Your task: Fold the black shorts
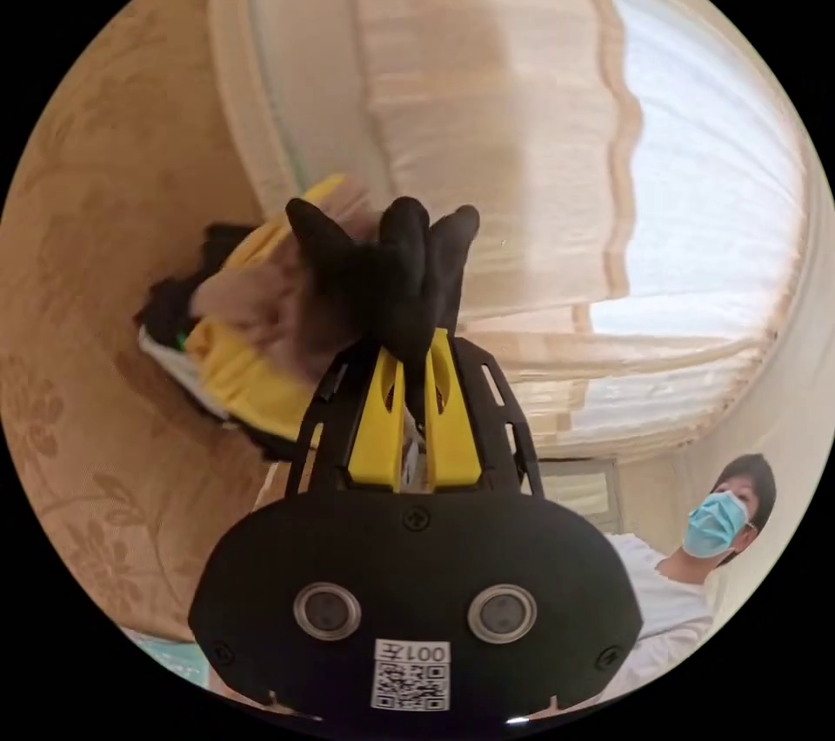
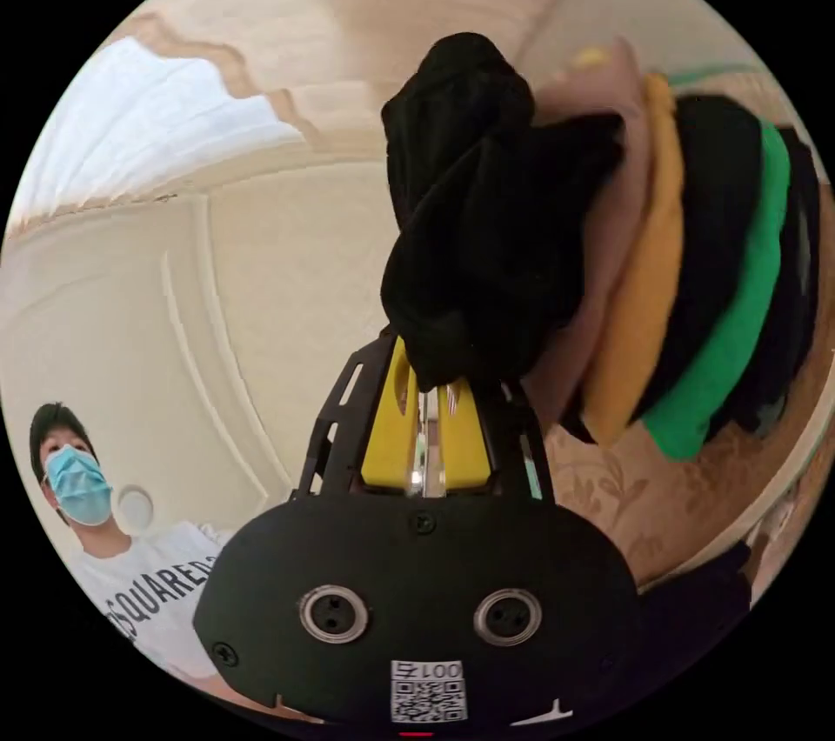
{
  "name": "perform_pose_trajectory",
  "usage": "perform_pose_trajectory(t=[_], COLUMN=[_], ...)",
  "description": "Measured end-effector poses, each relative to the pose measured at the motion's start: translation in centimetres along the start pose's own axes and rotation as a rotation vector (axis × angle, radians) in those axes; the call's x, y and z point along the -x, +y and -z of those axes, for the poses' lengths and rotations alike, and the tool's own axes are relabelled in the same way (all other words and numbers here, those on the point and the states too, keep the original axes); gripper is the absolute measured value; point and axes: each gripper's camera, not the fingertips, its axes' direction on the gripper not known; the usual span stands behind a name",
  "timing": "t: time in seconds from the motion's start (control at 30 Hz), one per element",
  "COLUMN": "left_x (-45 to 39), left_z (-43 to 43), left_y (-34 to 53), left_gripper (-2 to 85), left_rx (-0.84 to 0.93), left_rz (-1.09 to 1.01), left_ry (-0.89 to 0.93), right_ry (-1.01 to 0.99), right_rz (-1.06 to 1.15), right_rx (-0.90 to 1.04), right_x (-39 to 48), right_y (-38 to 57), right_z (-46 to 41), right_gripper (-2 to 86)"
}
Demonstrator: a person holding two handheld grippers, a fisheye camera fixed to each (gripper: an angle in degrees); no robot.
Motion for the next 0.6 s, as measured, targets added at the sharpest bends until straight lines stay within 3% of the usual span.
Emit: perform_pose_trajectory(t=[0.07,0.17,0.27,0.47,0.53,0.6], left_x=[4.9,5.2,3.3,-1.4,-2.7,-4.0], left_z=[-0.5,-0.9,-1.2,-2.0,-2.2,-2.4], left_y=[1.7,3.1,3.6,5.3,6.7,8.4], left_gripper=[-0.9,-0.9,-0.7,-0.5,-0.6,-0.6], left_rx=[0.040,-0.005,-0.002,-0.050,-0.087,-0.139], left_rz=[0.137,0.116,0.102,0.073,0.084,0.104], left_ry=[0.024,0.164,0.124,0.035,0.008,-0.002], right_ry=[-0.061,-0.161,-0.113,0.133,0.254,0.412], right_rz=[-0.091,-0.161,-0.172,-0.053,0.054,0.294], right_rx=[-0.018,-0.026,0.055,0.260,0.306,0.304], right_x=[-2.5,-2.4,0.1,8.4,11.8,17.4], right_y=[1.0,2.3,2.7,4.6,5.6,6.2], right_z=[0.2,0.2,-0.1,0.7,1.1,1.4], right_gripper=[0.4,0.3,0.2,0.4,0.4,0.4])
